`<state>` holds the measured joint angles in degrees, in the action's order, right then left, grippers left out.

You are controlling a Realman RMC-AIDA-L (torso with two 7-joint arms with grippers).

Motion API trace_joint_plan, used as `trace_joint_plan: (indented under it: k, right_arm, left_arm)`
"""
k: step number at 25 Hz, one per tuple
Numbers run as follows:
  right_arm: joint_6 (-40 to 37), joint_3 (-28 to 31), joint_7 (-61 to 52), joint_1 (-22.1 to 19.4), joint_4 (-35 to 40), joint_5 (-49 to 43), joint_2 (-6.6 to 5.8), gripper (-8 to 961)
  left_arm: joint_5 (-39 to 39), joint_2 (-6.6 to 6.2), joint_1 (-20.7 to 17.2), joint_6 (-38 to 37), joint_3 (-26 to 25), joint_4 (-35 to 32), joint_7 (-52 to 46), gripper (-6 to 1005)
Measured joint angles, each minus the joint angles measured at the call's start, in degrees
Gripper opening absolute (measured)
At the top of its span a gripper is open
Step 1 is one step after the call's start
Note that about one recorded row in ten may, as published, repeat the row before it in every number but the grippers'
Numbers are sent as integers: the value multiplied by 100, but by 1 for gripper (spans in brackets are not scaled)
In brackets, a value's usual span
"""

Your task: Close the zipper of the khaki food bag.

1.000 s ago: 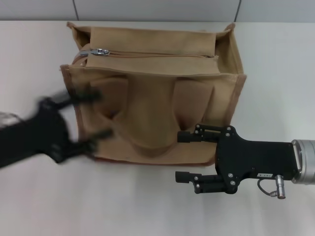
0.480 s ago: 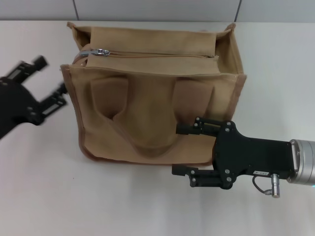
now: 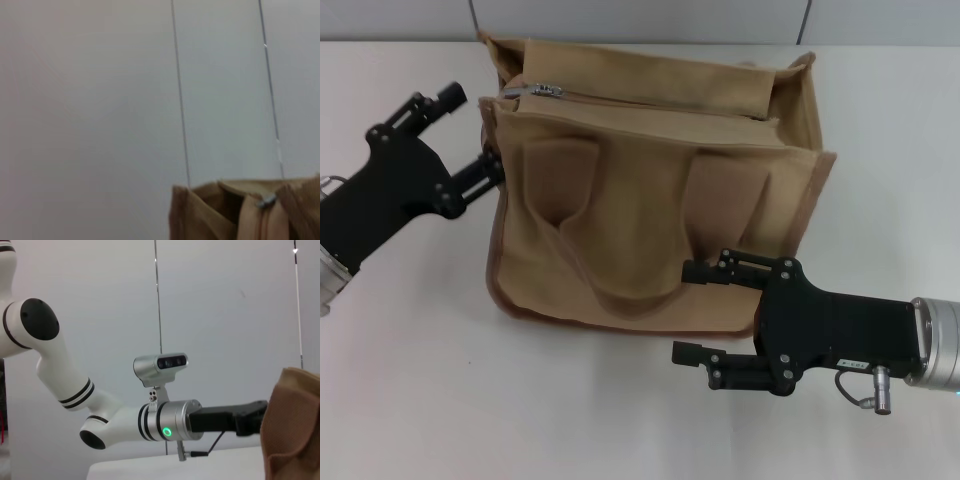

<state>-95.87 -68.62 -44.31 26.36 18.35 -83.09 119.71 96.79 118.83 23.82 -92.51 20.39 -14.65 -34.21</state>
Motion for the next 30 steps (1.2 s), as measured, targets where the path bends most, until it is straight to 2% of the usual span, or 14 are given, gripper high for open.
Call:
trace_joint_plan:
  k: [13, 24, 28, 30]
  right_arm:
    - [-92, 15, 11, 5, -182, 80, 9, 758]
    - [-29, 16, 20, 16, -191, 93, 9, 758]
    - [-27, 16, 20, 18, -192, 109, 9, 758]
    - [-27, 16, 20, 18, -191, 111, 9, 758]
  left_arm:
    - [-690, 11, -36, -581, 6, 309, 201, 699]
    - [-681, 19, -6, -346, 54, 369, 240, 689]
    - [-793, 15, -21, -341, -98, 518, 231, 685]
    - [-817, 12, -22, -340, -142, 559, 239, 603]
